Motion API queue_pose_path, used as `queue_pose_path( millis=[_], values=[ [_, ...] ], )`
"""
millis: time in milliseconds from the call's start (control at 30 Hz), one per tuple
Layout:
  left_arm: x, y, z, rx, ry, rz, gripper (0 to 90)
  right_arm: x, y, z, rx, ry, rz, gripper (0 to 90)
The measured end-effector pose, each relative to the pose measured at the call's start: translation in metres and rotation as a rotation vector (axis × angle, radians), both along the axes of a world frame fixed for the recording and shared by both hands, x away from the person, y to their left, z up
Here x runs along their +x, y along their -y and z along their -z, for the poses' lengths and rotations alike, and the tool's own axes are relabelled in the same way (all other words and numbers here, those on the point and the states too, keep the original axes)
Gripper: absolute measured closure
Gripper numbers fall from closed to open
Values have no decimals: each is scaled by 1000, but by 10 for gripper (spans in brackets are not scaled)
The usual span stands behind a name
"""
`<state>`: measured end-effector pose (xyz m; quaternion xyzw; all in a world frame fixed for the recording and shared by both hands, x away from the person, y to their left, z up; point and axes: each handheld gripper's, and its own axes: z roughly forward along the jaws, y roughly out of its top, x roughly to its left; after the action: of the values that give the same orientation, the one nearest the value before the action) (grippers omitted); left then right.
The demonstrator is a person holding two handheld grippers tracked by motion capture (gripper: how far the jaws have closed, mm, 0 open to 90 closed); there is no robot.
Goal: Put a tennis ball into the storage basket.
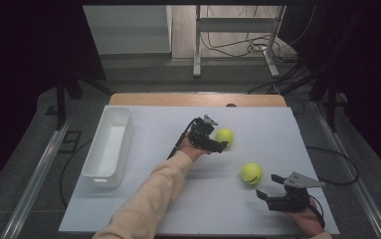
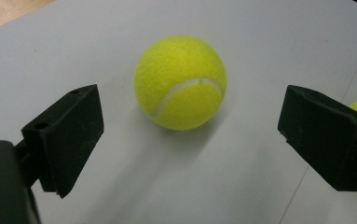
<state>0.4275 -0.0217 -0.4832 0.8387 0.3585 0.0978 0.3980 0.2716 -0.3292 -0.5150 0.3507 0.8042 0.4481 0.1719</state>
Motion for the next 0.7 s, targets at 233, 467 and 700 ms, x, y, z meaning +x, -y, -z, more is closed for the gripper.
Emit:
queue_pose_path(
  millis=[233, 467, 700],
  values=[
    [6, 4, 6, -8, -17, -4, 76, 0, 0, 0, -2, 0, 0, 160],
    [12, 7, 12, 9, -19, -10, 76, 0, 0, 0, -2, 1, -1, 160],
    [17, 10, 14, 2, -24, -14, 76, 0, 0, 0, -4, 2, -1, 160]
  ],
)
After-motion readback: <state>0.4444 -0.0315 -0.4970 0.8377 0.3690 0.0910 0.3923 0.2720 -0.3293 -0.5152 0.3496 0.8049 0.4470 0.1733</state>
